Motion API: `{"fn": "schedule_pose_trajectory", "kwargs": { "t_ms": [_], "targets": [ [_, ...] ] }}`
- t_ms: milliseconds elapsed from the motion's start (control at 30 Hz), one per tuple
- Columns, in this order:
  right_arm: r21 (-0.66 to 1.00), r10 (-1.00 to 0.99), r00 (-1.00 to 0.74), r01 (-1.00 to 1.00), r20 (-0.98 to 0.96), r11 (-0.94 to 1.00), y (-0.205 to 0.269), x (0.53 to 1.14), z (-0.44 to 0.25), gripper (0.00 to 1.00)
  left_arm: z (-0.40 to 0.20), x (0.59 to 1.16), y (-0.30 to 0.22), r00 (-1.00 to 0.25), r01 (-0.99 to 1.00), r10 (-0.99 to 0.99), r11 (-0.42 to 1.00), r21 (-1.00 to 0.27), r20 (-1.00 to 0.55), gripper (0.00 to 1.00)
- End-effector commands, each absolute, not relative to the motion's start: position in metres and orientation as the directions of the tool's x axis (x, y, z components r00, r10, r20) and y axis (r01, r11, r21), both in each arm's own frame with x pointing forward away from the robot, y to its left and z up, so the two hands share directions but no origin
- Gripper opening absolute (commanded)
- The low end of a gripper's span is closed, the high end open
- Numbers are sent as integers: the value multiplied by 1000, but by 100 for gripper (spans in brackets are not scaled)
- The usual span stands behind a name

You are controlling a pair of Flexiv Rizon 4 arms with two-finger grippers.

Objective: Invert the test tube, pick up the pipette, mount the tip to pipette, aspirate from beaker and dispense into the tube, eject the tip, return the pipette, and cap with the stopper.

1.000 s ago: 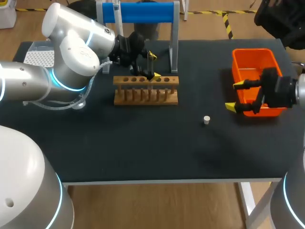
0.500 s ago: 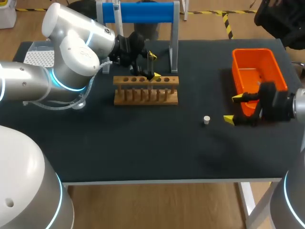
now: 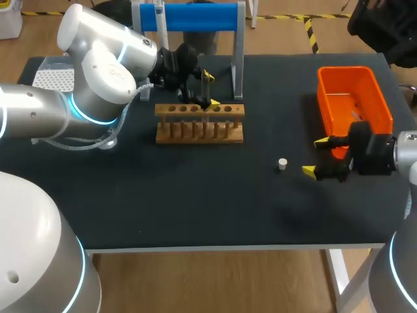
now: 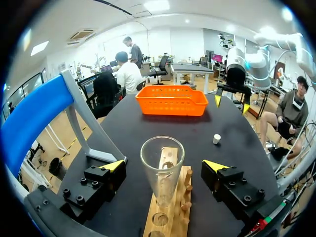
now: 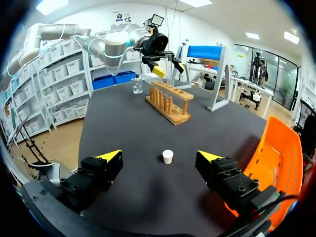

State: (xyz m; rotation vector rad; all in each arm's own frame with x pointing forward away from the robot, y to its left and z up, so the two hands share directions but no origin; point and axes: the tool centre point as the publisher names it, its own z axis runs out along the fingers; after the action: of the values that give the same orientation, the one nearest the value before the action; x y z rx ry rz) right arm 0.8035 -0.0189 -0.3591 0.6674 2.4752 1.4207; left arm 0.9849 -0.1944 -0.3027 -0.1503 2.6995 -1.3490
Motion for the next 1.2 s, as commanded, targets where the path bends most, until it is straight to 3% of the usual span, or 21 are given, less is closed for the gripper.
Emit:
{"fn": "schedule_pose_trajectory", "kwargs": {
  "t_ms": [33, 1200],
  "targets": [
    [855, 482, -875, 280, 41, 437, -17, 807, -365, 100, -303, 986, -194, -988, -34, -140, 597, -802, -63, 100],
    [824, 515, -857, 285, -9, 490, 8, 803, -394, 100, -303, 986, -194, -988, -34, -140, 597, -802, -63, 100]
  ]
}}
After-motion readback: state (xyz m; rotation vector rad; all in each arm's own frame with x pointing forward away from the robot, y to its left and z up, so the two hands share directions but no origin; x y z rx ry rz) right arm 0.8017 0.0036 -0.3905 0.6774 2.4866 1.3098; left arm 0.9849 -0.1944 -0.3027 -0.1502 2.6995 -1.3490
